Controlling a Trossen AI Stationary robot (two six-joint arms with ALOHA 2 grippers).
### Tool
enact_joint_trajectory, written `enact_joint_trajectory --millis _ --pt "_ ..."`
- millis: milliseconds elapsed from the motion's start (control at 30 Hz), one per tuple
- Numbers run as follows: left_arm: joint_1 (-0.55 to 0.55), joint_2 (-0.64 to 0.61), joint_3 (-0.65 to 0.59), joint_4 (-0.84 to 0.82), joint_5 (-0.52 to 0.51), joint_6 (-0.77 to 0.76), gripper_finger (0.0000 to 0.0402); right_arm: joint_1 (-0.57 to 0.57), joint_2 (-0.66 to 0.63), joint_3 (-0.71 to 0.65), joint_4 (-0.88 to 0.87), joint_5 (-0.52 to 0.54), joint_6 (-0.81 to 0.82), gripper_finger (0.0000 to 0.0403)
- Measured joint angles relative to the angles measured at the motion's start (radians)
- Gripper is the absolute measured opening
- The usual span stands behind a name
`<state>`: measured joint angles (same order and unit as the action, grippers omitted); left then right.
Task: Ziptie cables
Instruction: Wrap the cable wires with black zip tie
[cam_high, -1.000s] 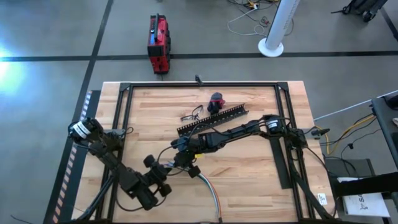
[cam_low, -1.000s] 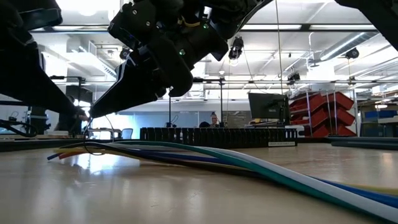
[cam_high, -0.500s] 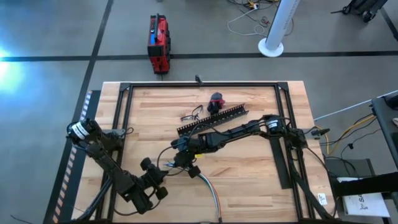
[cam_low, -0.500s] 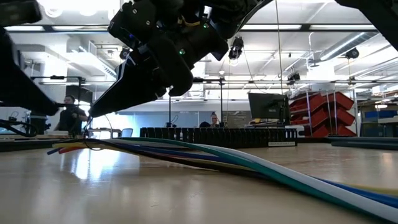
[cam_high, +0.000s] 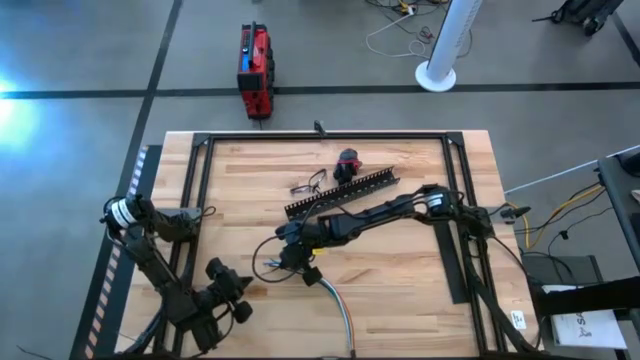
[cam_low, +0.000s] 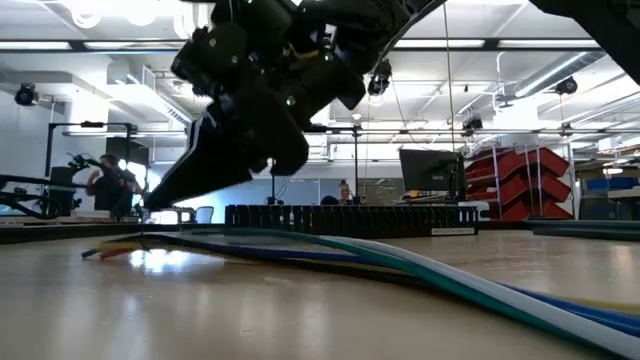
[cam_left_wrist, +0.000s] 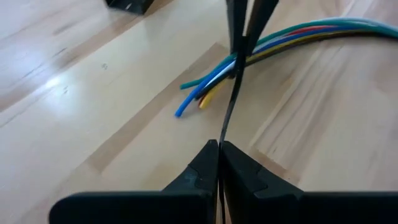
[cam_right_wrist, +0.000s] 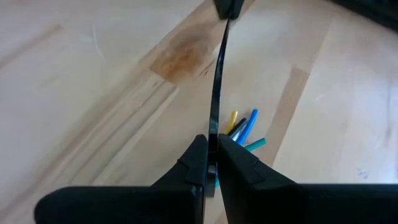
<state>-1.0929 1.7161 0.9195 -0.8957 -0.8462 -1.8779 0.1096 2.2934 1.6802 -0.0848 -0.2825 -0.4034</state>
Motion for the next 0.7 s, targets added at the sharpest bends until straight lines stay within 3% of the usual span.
enact_joint_trajectory --millis 367,700 --pt "-0.003 0.009 -0.001 0.056 -0.003 0.066 0.001 -0.003 0.015 0.0 0.008 -0.002 0.006 0.0009" --pt "0.096 0.008 -0.001 0.126 -0.007 0.262 0.0086 -0.006 0.015 0.0 0.014 -0.004 0.012 0.0009"
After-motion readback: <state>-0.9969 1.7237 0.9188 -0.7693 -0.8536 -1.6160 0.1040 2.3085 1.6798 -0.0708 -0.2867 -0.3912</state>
